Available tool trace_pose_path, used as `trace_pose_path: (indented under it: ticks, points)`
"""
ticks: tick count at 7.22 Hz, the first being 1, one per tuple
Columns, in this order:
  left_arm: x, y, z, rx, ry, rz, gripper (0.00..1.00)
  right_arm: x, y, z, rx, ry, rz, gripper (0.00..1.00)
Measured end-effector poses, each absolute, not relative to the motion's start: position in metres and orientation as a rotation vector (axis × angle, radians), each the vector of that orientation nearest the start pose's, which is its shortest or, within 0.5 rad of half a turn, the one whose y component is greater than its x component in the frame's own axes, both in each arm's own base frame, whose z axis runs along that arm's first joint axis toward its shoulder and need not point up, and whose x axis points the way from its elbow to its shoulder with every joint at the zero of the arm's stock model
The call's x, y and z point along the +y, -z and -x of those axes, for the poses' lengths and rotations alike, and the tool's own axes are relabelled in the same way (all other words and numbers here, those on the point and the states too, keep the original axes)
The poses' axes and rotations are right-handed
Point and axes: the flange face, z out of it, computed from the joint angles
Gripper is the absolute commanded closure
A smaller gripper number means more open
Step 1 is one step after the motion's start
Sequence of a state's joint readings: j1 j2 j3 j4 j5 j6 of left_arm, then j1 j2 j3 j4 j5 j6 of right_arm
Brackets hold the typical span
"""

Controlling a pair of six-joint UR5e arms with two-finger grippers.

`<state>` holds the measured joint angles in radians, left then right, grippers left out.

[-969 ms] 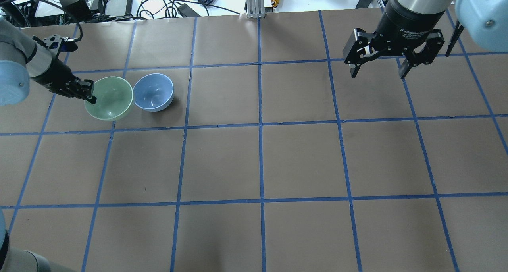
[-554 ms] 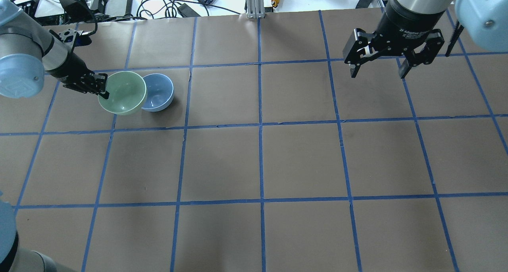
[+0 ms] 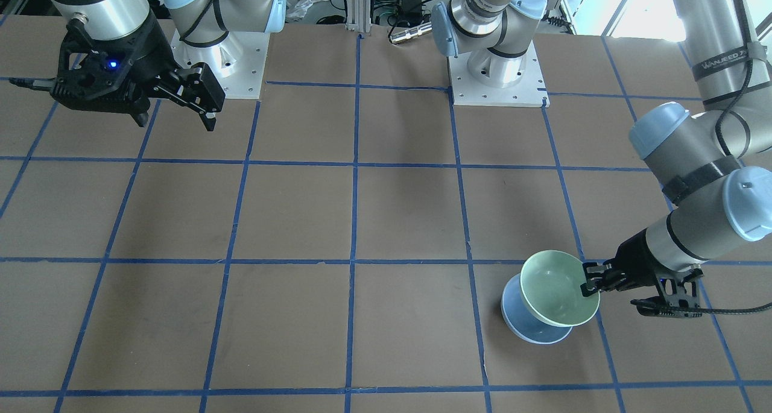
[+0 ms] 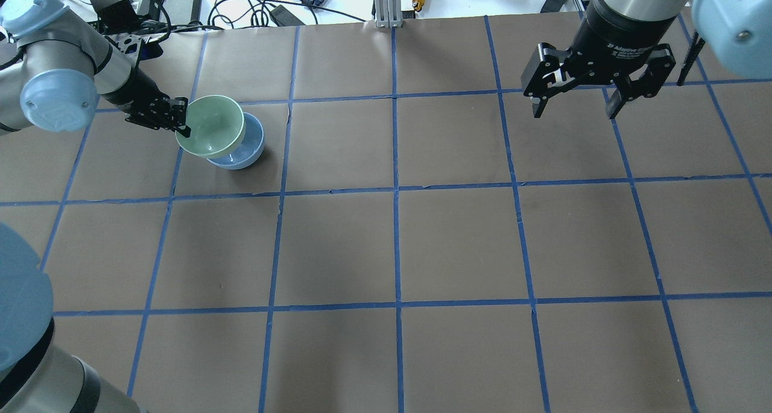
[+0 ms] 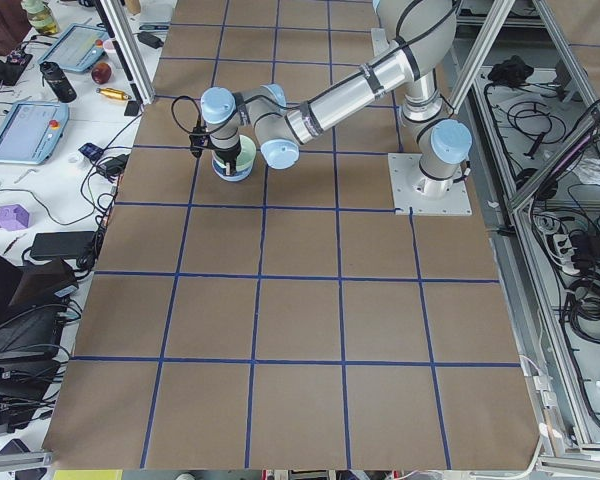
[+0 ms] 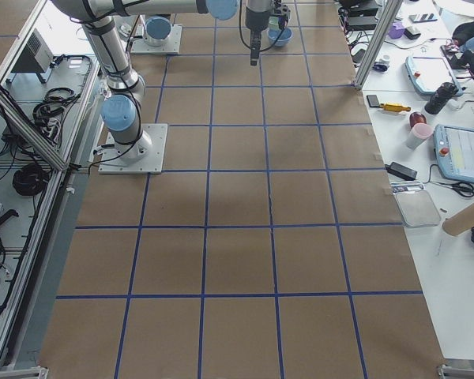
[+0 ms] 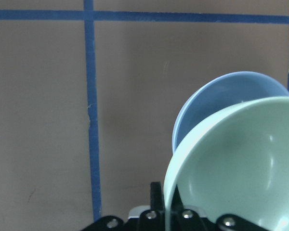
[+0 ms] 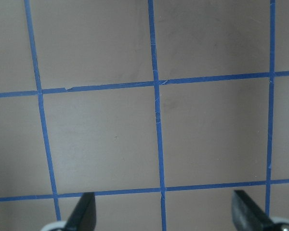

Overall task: Stack green bowl on blue bowl
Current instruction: 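Lift the green bowl and carry it over the blue bowl, then lower the green bowl into the blue bowl and open the left gripper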

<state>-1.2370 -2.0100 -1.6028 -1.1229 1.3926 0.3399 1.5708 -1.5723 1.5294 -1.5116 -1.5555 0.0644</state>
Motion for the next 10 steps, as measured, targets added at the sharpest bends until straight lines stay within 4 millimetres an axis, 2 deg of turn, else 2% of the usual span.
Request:
trace_pose_path:
  ticks: [1, 2, 3, 4, 6, 8, 9, 10]
  points:
    - [-0.645, -0.264, -0.058, 3.321, 0.052, -0.010, 0.93, -0.489, -0.503, -0.135, 3.125, -0.025, -0.101, 0.00]
    - [-0.647, -0.258, -0.056, 3.323, 0.041, -0.013, 0.64, -0.489, -0.503, -0.135, 3.125, -0.025, -0.101, 0.00]
    - [-0.649, -0.253, -0.056, 3.322, 0.033, -0.015, 0.30, -0.489, -0.503, -0.135, 3.125, -0.026, -0.101, 0.00]
    - [-0.649, -0.249, -0.056, 3.321, 0.025, -0.016, 0.19, -0.489, -0.503, -0.135, 3.125, -0.026, -0.101, 0.00]
    - [-0.649, -0.247, -0.056, 3.322, 0.017, 0.011, 0.19, -0.489, -0.503, -0.135, 3.125, -0.027, -0.101, 0.00]
    - [-0.650, -0.253, -0.053, 3.320, 0.028, 0.051, 0.15, -0.489, -0.503, -0.135, 3.125, -0.027, -0.101, 0.00]
    - [-0.650, -0.267, -0.041, 3.300, 0.044, 0.037, 0.15, -0.489, -0.503, -0.135, 3.125, -0.026, -0.101, 0.00]
    - [-0.647, -0.289, -0.011, 3.238, 0.040, -0.018, 0.15, -0.489, -0.503, -0.135, 3.125, -0.026, -0.101, 0.00]
